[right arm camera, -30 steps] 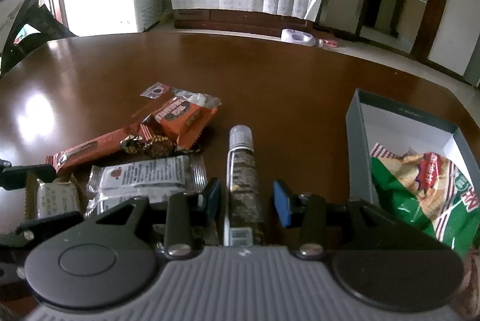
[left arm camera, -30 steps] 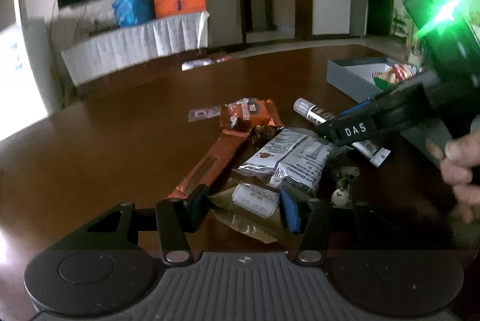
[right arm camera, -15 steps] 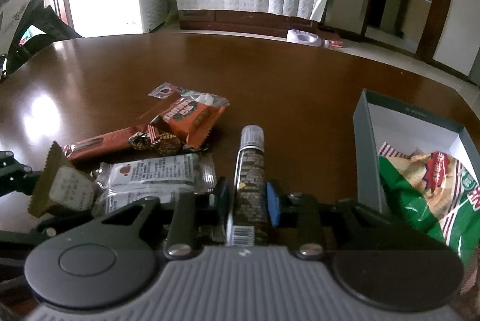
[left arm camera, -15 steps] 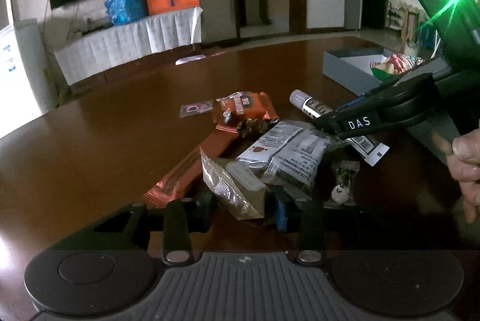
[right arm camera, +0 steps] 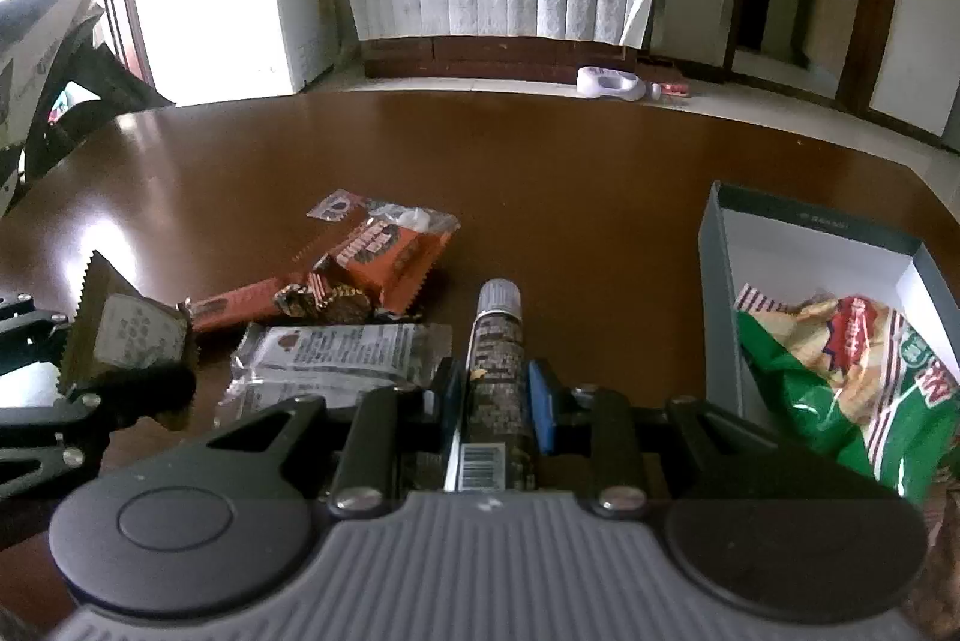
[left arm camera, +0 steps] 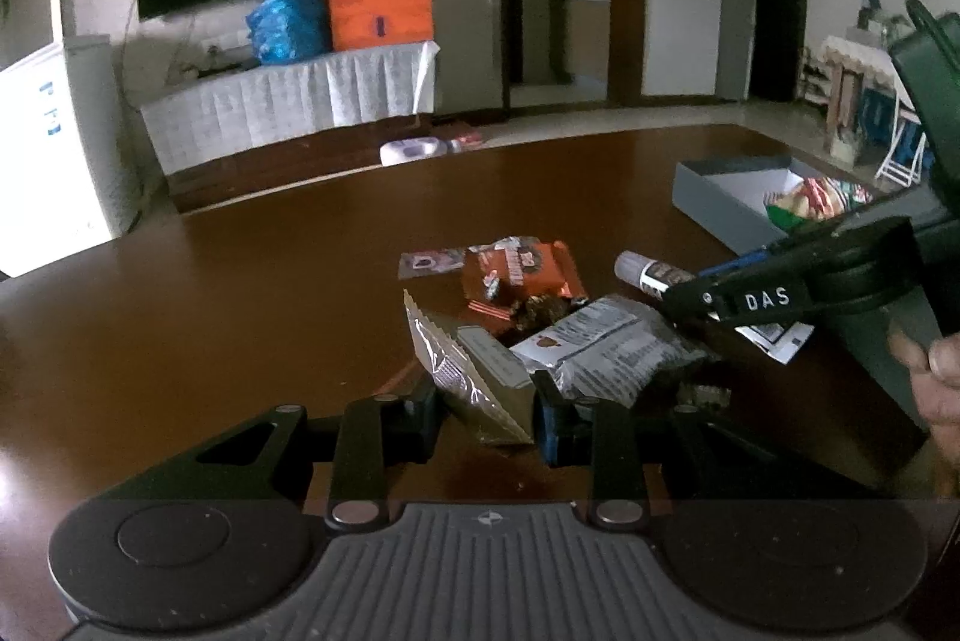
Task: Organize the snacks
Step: 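Close left tool on beige packet while right tool closes on silver tube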
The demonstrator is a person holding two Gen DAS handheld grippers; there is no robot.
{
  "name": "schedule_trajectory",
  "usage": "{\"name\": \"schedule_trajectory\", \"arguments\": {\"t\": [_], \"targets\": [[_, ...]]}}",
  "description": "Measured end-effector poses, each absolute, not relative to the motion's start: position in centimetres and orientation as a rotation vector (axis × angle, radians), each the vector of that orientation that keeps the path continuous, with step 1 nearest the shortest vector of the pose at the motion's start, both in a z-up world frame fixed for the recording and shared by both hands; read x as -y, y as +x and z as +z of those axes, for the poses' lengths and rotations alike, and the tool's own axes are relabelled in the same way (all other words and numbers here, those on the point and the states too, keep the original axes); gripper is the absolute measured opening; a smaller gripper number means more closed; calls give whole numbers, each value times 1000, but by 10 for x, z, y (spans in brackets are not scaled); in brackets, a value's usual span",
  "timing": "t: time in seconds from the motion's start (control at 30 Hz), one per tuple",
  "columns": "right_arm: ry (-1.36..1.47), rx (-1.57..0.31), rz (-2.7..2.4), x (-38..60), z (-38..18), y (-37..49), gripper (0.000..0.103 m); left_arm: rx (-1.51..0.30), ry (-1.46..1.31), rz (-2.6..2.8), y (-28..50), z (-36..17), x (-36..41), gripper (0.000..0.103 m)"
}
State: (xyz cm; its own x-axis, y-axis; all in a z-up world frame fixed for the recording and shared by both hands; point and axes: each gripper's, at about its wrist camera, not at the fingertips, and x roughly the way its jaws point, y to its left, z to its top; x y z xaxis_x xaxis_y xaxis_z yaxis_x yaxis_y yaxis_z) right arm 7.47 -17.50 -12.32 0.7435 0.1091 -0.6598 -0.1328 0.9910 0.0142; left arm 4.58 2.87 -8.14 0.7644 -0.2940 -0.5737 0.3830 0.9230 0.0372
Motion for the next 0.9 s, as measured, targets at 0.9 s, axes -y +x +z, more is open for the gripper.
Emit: {"name": "schedule_trajectory", "arguments": {"t": [0.9], "targets": [[-80,-798,123,169,-129,70,25,-597,175,-373,38,-77,-23,31]]}}
